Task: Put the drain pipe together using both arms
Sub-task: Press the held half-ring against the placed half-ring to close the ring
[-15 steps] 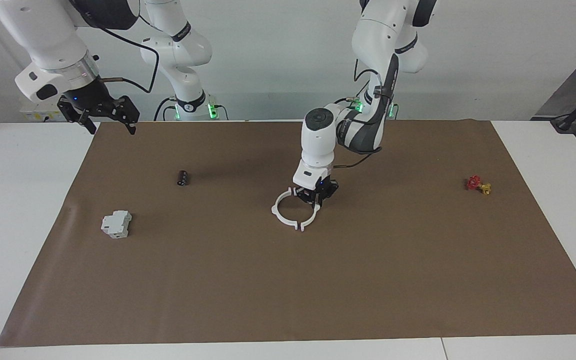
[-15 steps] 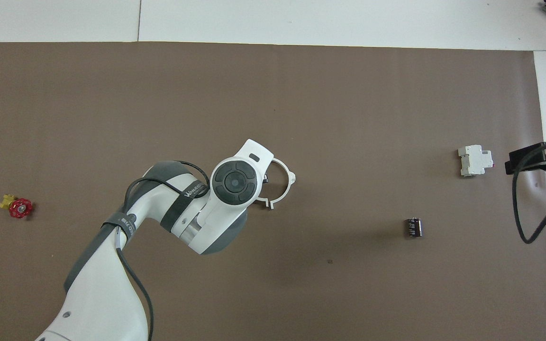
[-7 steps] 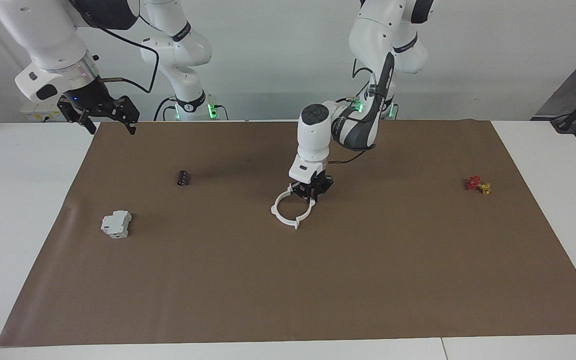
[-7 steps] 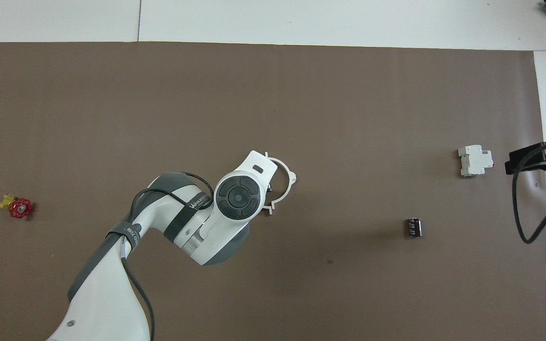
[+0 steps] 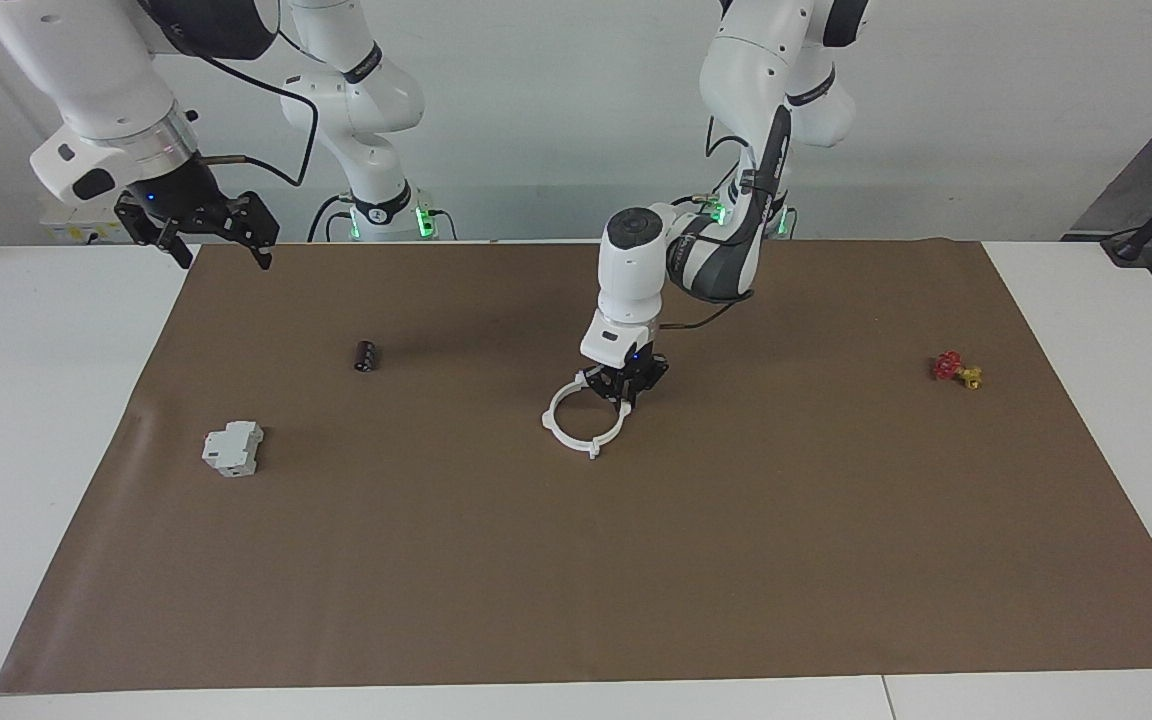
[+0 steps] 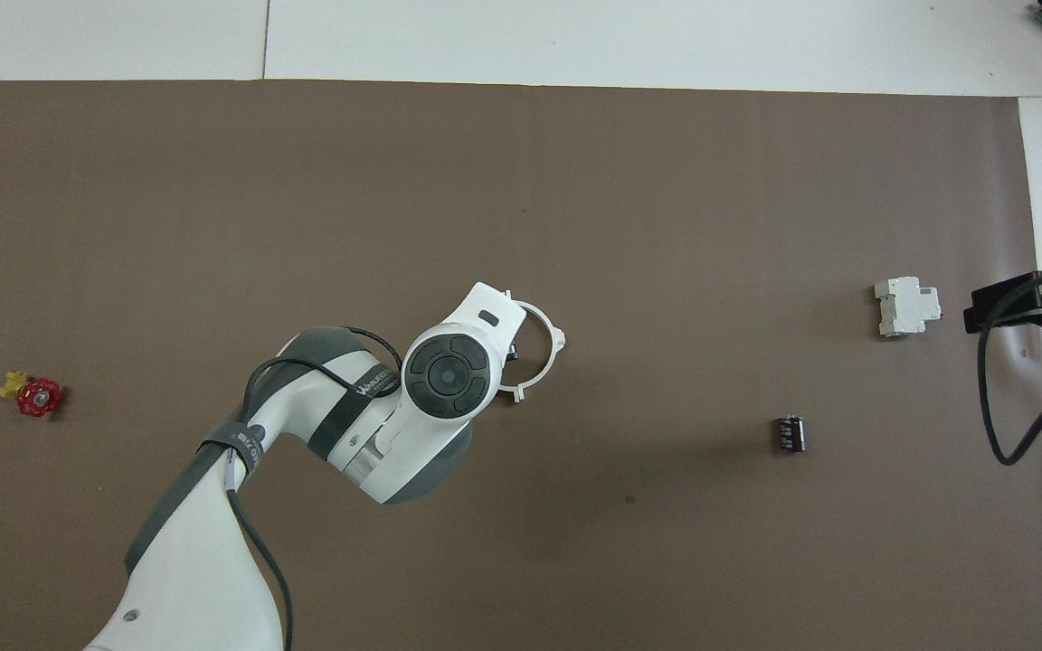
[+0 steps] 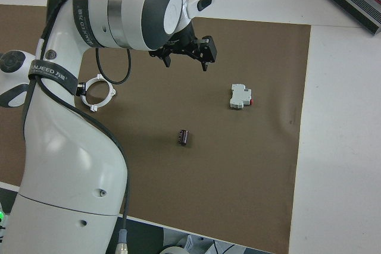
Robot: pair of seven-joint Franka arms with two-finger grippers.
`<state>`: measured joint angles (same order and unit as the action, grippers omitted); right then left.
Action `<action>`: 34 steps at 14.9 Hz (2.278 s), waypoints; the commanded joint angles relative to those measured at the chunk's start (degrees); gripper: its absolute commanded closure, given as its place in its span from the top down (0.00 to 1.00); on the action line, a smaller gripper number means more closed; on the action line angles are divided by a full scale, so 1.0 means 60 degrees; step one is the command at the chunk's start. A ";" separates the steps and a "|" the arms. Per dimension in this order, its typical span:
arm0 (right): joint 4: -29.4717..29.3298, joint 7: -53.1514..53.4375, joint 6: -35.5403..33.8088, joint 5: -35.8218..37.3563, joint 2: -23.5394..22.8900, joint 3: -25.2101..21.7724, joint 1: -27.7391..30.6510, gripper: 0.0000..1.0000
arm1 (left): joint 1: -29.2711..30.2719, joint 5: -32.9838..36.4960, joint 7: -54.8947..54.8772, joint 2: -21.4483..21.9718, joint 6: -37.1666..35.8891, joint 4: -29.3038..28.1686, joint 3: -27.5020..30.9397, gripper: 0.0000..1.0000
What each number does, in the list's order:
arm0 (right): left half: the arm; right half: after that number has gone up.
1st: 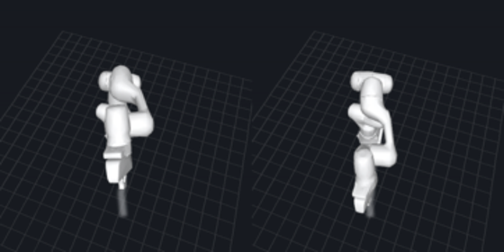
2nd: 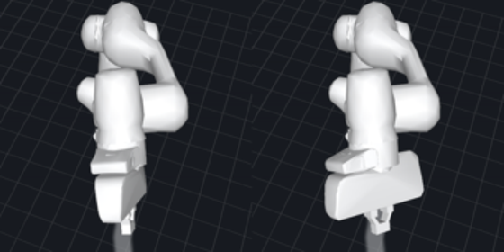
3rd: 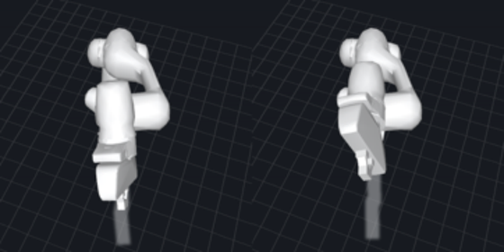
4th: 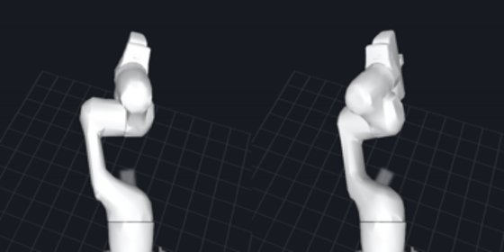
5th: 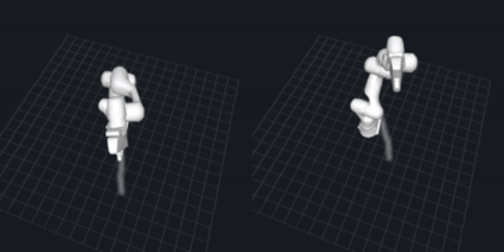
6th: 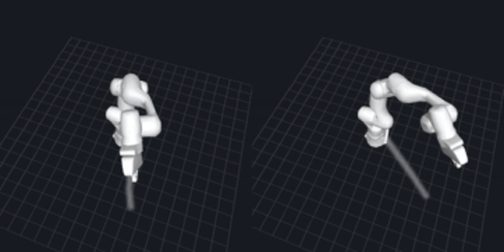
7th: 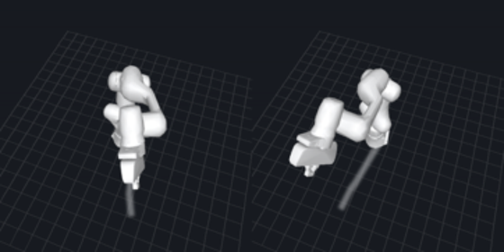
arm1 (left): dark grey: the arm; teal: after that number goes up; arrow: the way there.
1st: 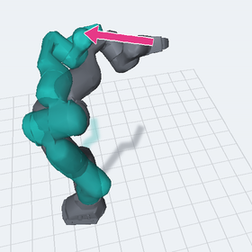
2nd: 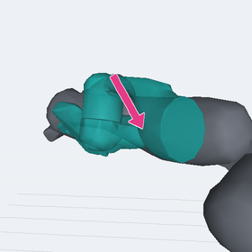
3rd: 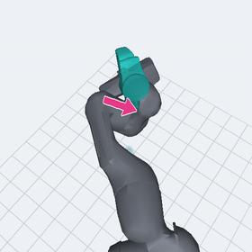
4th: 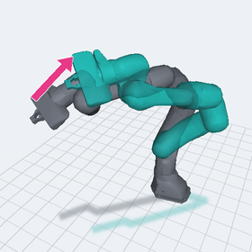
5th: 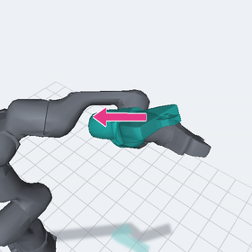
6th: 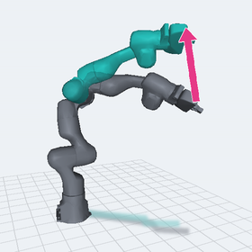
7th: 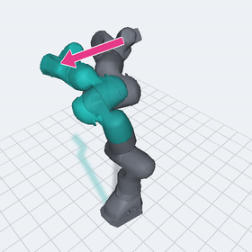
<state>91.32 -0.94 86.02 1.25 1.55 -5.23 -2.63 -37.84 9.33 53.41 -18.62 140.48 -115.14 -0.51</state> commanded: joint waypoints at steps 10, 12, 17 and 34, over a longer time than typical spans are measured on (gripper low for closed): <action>0.0220 -0.0210 0.0224 -0.0121 0.0152 0.0008 0.0102 1.00 | -0.0080 0.0130 0.0165 0.0072 0.0420 -0.0308 0.0040 0.00; 0.0220 -0.0210 0.0224 -0.0121 0.0152 0.0008 0.0102 1.00 | -0.0066 0.0130 0.0165 0.0043 0.0449 -0.0293 0.0040 0.00; 0.0220 -0.0210 0.0224 -0.0121 0.0167 0.0008 0.0102 1.00 | -0.0022 0.0159 0.0165 -0.0045 0.0479 -0.0235 0.0055 0.00; 0.0220 -0.0210 0.0224 -0.0121 0.0152 0.0008 0.0102 1.00 | 0.0066 0.0188 0.0165 -0.0119 0.0479 -0.0030 0.0055 0.00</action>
<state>91.32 -0.94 86.02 1.25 1.55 -5.23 -2.63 -37.78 9.33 53.42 -18.83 142.31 -115.76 -0.21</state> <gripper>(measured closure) 0.000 0.793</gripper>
